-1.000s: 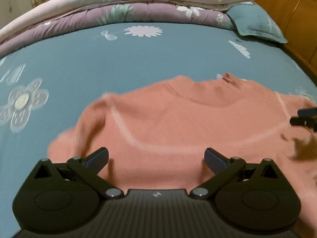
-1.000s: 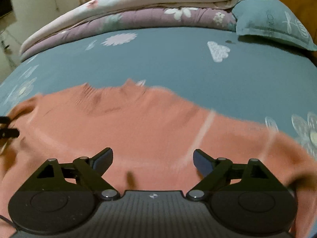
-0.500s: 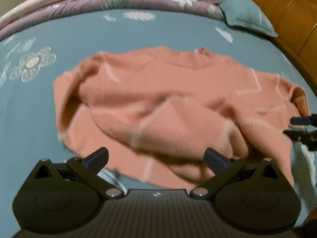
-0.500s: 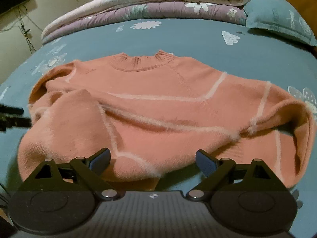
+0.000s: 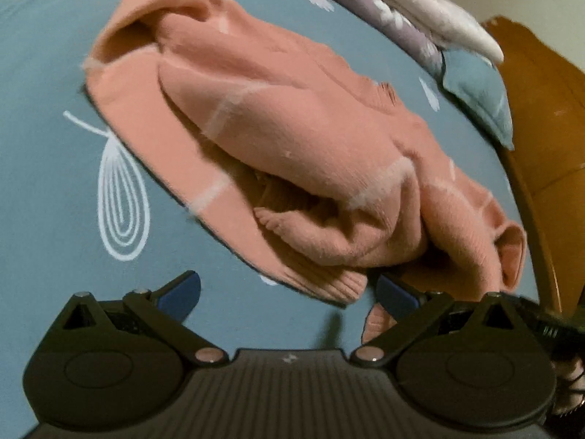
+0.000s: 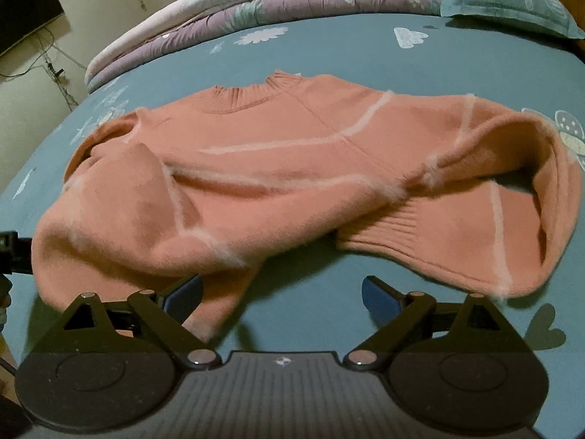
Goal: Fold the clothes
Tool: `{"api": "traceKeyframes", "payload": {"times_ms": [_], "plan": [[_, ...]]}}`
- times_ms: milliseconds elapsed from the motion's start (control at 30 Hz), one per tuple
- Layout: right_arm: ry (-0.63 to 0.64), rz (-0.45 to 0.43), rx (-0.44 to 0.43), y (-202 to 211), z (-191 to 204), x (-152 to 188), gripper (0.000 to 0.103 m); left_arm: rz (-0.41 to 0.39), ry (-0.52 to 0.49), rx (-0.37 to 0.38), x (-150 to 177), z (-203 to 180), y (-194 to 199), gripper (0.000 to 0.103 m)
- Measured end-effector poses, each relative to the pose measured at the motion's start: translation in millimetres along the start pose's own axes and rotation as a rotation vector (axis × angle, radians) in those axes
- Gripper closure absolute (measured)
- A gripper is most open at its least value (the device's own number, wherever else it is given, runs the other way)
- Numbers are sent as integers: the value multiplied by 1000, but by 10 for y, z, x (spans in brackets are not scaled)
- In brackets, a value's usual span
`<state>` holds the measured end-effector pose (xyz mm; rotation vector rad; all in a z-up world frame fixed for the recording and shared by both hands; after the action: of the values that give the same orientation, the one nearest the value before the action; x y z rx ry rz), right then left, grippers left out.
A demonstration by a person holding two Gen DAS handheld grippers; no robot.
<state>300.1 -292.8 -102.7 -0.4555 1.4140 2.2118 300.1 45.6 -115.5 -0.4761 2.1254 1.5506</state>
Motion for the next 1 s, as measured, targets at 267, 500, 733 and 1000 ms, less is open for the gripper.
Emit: {"api": "traceKeyframes", "payload": {"times_ms": [267, 500, 733, 1000], "plan": [[49, 34, -75, -112, -4, -60, 6, -93, 127, 4, 220, 15, 10, 1], [48, 73, -111, -222, -69, -81, 6, -76, 260, 27, 181, 125, 71, 1], [51, 79, -121, -244, -120, -176, 6, -188, 548, 188, 112, 364, -23, 1], [51, 77, -129, -237, -126, -208, 6, -231, 656, 217, 57, 541, -103, 3]]}}
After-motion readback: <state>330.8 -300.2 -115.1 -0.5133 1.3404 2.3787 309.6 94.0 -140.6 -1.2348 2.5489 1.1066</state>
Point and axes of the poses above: each gripper's, at about its wrist camera, not at the fingertips, and y roughly against the way its jaws point, z to its left, x to its underside, the point moved 6 cm from there along -y, roughly the way its jaws point, and after that the axes turned 13 degrees about -y, right-handed, at the moved point
